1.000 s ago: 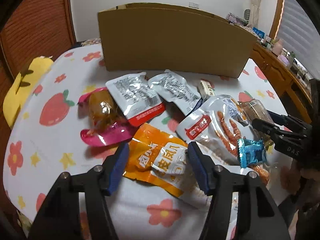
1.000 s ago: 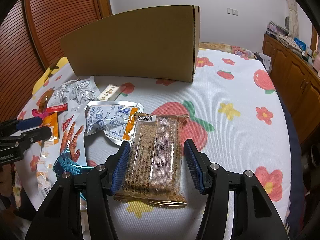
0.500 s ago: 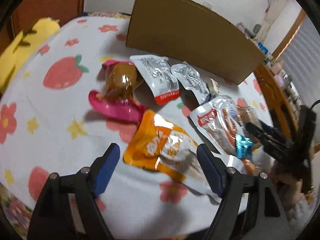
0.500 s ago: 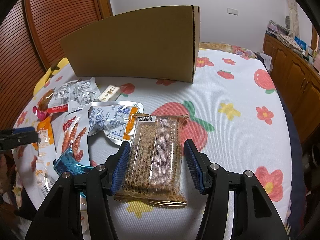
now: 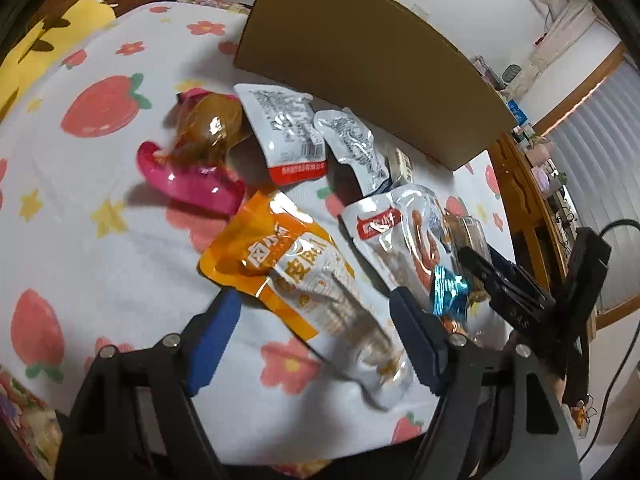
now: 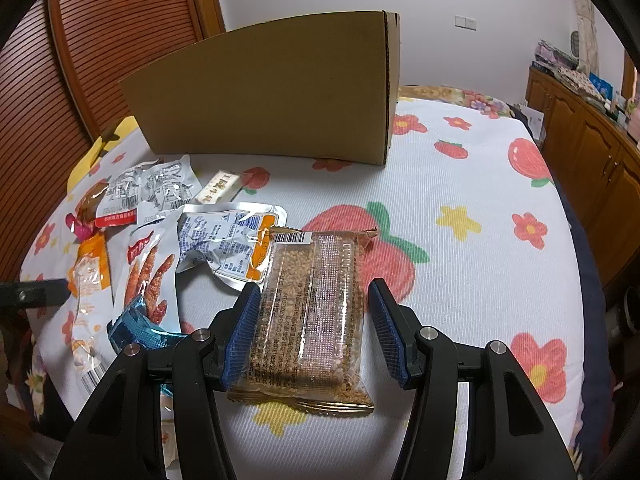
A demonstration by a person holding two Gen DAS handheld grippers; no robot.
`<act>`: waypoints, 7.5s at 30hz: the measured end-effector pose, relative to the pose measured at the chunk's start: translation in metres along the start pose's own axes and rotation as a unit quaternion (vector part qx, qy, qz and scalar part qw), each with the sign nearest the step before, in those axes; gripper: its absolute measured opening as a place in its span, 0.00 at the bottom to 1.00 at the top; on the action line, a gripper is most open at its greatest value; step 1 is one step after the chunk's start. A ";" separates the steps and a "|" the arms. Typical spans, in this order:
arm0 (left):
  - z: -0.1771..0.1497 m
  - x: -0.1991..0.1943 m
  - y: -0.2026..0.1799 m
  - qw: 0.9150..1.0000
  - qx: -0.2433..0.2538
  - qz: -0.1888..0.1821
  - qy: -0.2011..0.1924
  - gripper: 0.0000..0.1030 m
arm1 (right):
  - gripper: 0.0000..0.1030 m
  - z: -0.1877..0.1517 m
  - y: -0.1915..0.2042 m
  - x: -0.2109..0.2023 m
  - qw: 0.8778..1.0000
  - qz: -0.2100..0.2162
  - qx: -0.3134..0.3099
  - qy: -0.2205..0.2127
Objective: Organize snacks
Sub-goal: 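Close the left tool on the orange-and-white sausage packet and lift it, then carry the wafer bar and sausage packet into the box and release both, then grasp the blue packet with the right tool while the left tool grasps the pink egg packet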
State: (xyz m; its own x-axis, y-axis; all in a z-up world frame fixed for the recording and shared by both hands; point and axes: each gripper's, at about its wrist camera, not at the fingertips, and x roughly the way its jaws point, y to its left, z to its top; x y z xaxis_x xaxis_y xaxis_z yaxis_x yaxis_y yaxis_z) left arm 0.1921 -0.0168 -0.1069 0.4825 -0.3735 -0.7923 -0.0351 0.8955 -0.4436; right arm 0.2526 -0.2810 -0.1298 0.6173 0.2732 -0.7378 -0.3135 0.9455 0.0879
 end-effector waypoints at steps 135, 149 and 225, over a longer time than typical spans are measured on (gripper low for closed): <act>0.283 0.046 -0.045 0.965 0.247 -0.007 -0.089 0.60 | 0.46 0.211 0.042 0.046 0.998 -0.002 -0.030 -0.049; 0.241 -0.041 -0.053 0.951 0.265 -0.031 -0.159 0.89 | 0.50 0.150 0.063 -0.035 0.996 0.000 -0.038 -0.076; 0.085 0.013 0.046 0.971 0.226 0.048 -0.054 0.39 | 0.19 -0.025 0.061 -0.055 1.000 0.007 0.027 -0.010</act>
State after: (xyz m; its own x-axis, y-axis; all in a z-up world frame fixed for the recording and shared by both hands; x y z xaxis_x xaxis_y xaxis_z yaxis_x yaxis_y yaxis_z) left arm 0.2708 0.0403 -0.1019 0.5852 -0.2770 -0.7621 0.2920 0.9488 -0.1206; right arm 0.1812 -0.2425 -0.1010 0.6273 0.2890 -0.7232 -0.2832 0.9497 0.1339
